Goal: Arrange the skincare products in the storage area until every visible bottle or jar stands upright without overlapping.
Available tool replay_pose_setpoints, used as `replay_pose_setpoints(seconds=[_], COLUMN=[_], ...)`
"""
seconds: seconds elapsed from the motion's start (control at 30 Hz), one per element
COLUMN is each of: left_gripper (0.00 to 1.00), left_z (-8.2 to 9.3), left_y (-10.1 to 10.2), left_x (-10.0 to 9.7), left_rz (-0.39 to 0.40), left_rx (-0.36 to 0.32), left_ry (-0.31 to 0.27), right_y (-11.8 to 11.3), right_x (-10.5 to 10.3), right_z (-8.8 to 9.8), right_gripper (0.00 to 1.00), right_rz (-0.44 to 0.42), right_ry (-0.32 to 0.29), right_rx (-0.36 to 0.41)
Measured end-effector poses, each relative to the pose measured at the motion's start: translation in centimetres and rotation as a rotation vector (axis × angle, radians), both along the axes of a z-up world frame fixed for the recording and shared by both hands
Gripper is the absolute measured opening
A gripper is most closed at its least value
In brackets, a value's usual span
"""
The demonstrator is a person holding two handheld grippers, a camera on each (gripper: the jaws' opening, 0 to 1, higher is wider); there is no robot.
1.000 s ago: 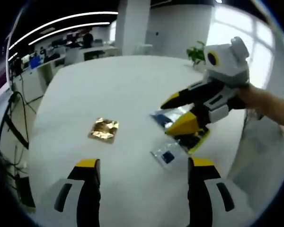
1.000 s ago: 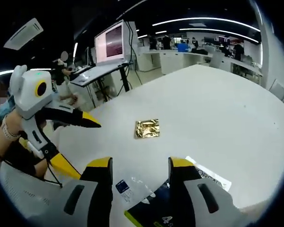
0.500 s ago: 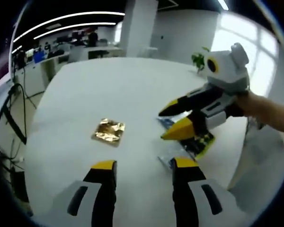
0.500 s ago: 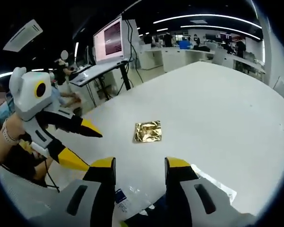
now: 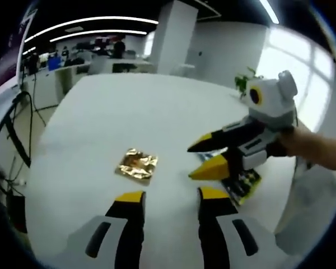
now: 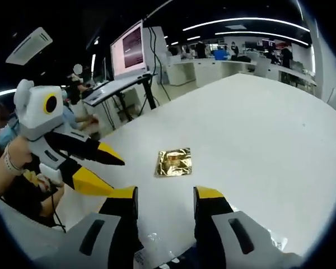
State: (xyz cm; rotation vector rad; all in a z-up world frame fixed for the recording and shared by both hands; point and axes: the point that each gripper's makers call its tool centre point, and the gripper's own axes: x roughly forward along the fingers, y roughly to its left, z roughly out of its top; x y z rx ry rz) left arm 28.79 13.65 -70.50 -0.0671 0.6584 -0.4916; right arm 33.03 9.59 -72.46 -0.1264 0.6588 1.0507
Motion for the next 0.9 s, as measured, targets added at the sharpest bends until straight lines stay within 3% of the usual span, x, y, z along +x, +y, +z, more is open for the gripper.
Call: replay_pose_setpoints(seconds=[0.3, 0.63, 0.9], left_gripper=[0.30, 0.27, 0.23], left_z=[-0.6, -1.5, -1.7], left_y=[0.8, 1.6, 2.8], left_x=[2.2, 4.2, 5.5], left_rz=[-0.014, -0.038, -0.013], left_rx=[0.017, 0.134, 0.167], left_ry=[-0.005, -0.011, -0.021], right_y=[0.4, 0.9, 0.9], right_x=[1.1, 2.4, 3.0], right_z=[-0.5, -1.0, -1.3], right_gripper=[0.35, 0.30, 0.29], right_rz=[-0.037, -0.089, -0.118], right_ry=[0.040, 0.106, 0.131], right_rx=[0.020, 0.067, 0.081])
